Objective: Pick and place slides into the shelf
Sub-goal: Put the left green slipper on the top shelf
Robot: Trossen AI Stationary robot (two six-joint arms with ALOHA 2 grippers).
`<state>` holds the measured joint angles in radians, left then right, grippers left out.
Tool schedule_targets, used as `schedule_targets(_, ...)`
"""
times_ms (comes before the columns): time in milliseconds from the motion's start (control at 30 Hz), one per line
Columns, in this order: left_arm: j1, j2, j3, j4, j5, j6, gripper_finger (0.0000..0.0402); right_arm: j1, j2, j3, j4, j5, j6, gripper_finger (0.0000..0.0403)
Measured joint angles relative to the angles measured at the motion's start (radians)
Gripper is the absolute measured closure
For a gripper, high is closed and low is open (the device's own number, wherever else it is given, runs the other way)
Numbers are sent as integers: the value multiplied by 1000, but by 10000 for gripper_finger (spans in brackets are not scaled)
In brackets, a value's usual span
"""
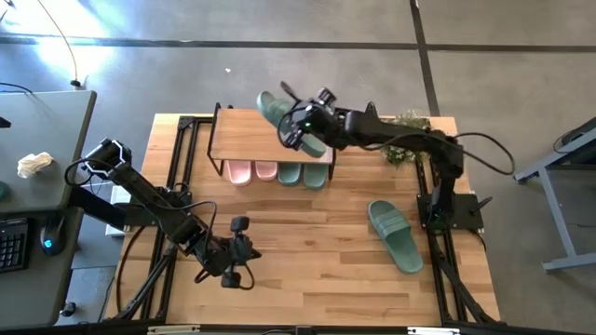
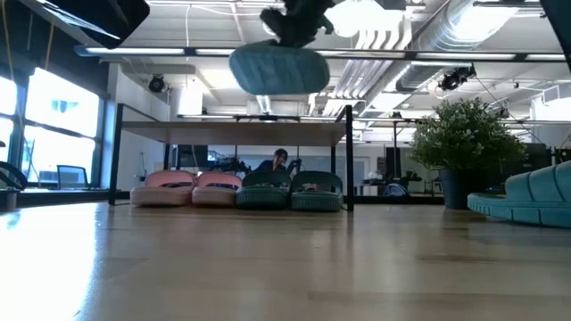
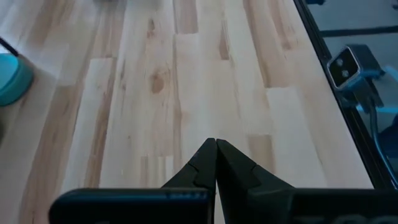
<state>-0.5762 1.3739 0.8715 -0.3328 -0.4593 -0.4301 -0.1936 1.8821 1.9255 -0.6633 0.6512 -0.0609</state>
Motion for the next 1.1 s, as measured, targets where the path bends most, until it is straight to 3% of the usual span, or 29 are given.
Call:
schedule_targets(233, 0, 0, 0, -5, -18, -20, 402, 2, 86, 0, 156, 44, -265, 403)
schedule_targets(500, 0, 0, 0, -34, -31, -12, 402, 4, 133, 0, 182, 80, -495, 403)
schedule_targets(867, 0, 0, 0, -38, -167, -10, 402, 4, 141, 0, 79, 127, -405, 403)
schedule_targets(1100, 0, 0, 0, -37, -185, -9, 402, 4, 141, 0, 43, 92, -362, 403)
